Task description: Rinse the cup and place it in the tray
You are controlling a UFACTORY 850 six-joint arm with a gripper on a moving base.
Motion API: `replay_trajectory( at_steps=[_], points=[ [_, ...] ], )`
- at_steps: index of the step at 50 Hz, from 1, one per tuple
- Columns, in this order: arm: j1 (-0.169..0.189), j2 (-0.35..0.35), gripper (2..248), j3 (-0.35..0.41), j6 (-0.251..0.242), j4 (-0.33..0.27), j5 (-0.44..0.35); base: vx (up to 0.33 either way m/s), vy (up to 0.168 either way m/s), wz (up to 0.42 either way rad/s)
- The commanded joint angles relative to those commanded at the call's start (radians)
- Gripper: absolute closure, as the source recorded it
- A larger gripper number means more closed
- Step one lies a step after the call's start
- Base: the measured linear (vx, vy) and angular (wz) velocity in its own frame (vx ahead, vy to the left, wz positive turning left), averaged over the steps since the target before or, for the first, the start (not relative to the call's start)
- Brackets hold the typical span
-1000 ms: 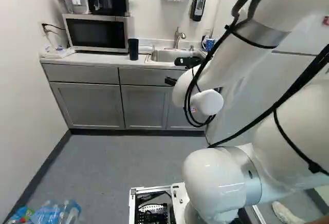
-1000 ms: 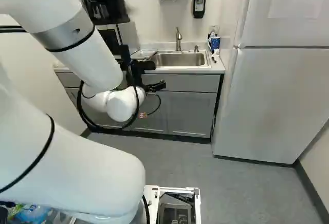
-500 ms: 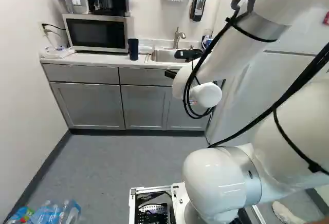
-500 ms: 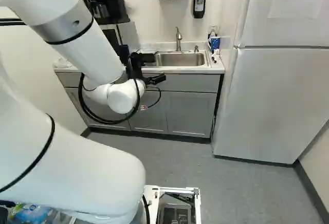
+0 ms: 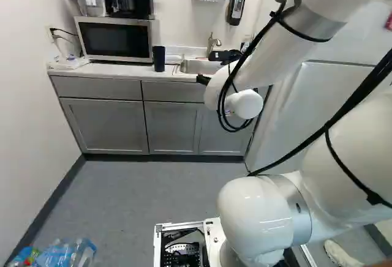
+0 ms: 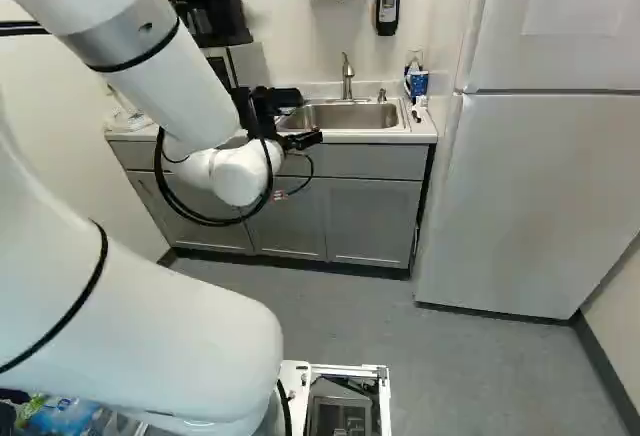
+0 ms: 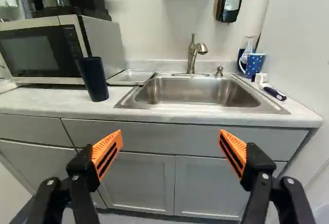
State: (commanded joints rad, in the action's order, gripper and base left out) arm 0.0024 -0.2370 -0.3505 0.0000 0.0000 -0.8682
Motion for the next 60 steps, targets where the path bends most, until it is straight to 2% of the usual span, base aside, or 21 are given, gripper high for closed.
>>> replay_trajectory(
  at_steps=[60],
  points=[
    [-0.025,0.018,3,-0.152,0.000,0.000,0.127,0.000,0.000,0.000]
  ],
)
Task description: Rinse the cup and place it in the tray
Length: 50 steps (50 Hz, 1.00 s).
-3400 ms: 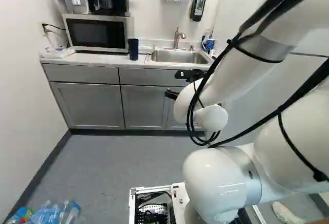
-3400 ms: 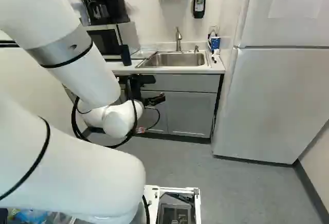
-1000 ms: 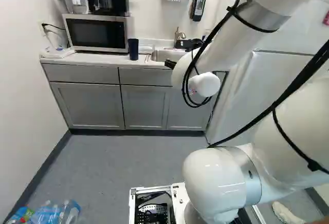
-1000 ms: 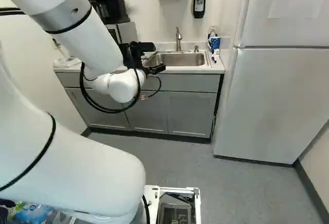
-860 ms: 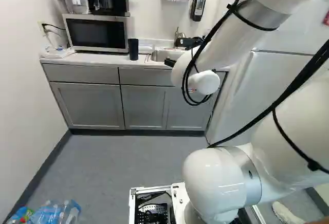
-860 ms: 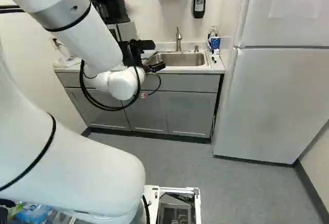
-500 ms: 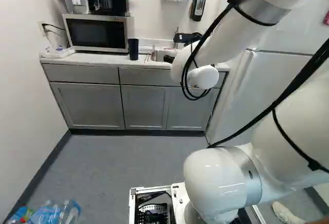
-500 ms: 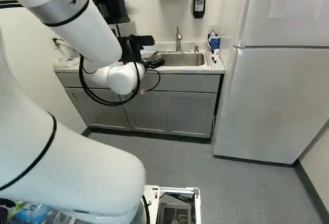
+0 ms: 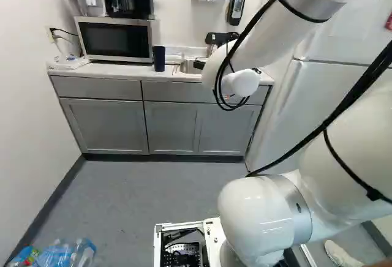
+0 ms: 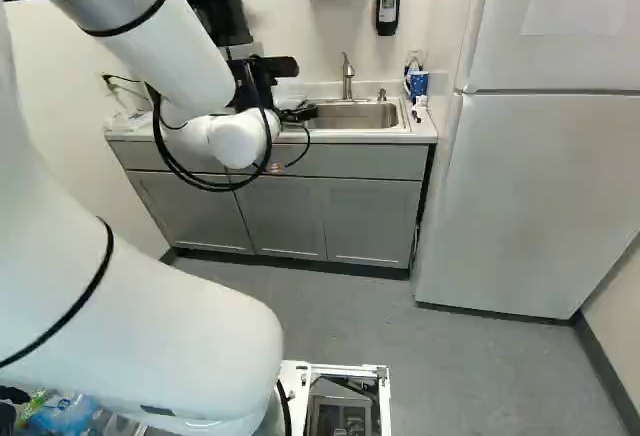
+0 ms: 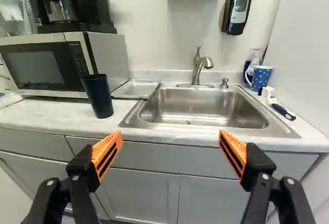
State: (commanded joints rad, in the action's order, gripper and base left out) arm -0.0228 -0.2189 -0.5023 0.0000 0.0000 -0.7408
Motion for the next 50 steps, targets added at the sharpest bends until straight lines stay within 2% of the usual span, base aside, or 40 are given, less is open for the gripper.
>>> replay_trajectory(
  at_steps=[50],
  points=[
    [-0.021,0.036,3,-0.141,0.000,0.000,0.027,0.000,0.000,0.000]
  ],
)
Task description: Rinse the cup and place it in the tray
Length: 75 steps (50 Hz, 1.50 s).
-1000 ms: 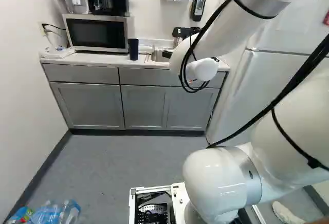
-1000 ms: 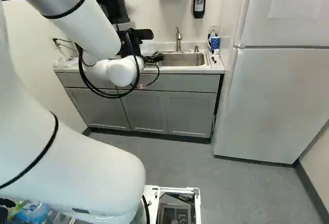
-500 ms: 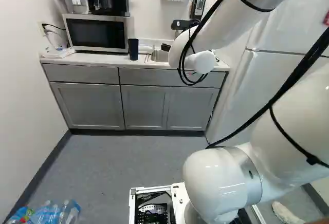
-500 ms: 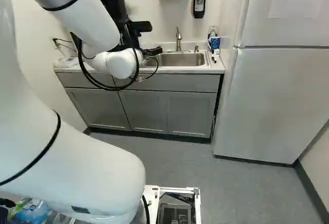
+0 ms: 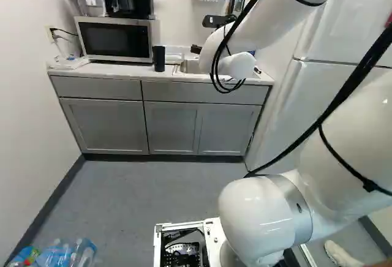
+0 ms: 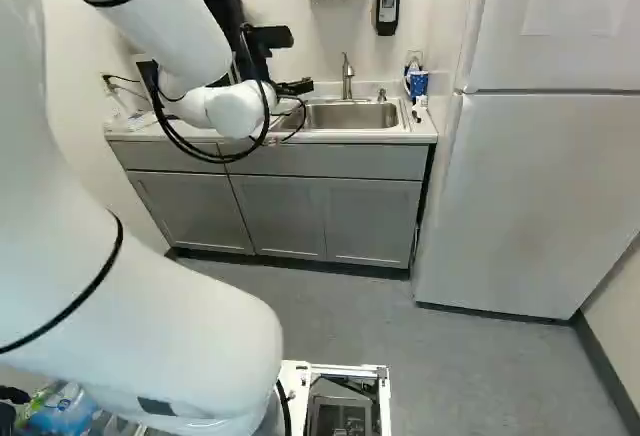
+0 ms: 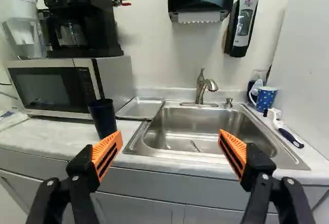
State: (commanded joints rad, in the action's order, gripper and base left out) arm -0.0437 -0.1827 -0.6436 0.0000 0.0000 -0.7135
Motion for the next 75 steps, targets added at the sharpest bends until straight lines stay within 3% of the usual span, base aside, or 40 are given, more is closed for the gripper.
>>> replay_trajectory(
  at_steps=[75],
  points=[
    [-0.030,0.026,3,-0.181,0.000,0.000,0.146,0.000,0.000,0.000]
  ],
)
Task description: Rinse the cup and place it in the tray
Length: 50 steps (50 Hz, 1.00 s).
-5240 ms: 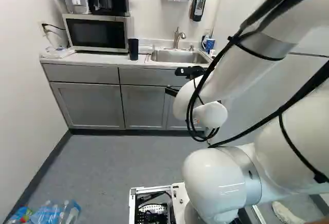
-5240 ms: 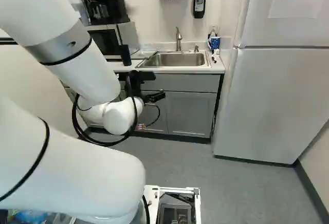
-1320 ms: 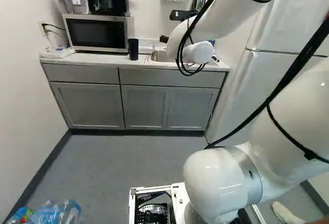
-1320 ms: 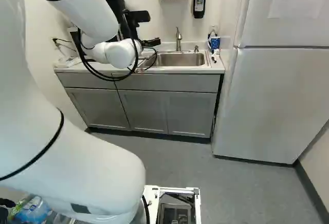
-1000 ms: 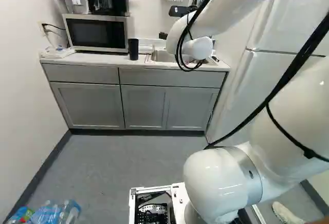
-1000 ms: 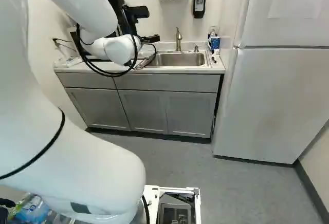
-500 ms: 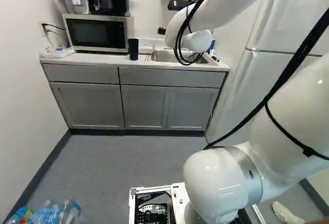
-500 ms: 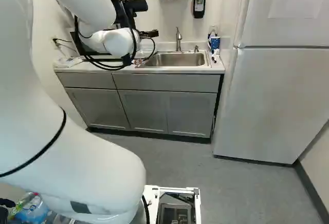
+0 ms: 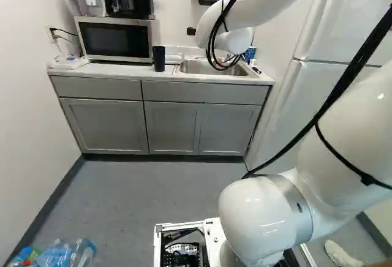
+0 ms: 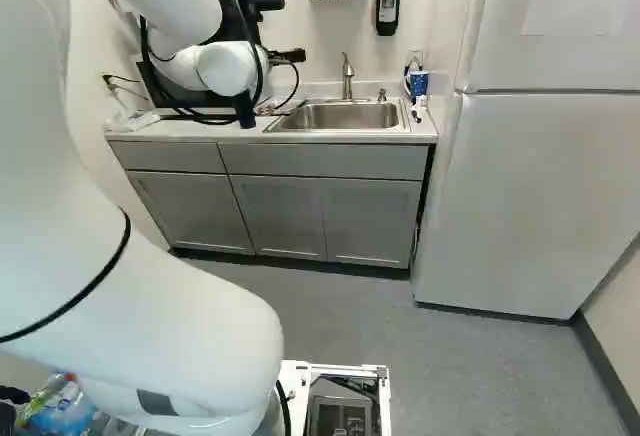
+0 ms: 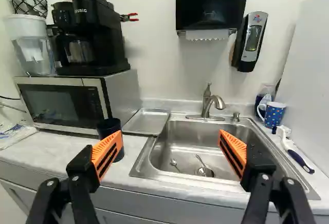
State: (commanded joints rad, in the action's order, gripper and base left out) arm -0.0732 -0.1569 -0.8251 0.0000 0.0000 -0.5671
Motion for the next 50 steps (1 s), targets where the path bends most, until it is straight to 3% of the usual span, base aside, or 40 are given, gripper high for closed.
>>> replay_trajectory(
  at_steps=[33,50],
  points=[
    [-0.001,0.001,3,-0.001,0.000,0.000,0.001,0.007,-0.003,0.008],
    [-0.001,0.001,3,-0.001,0.000,0.000,0.001,0.158,-0.084,0.008]
  ],
)
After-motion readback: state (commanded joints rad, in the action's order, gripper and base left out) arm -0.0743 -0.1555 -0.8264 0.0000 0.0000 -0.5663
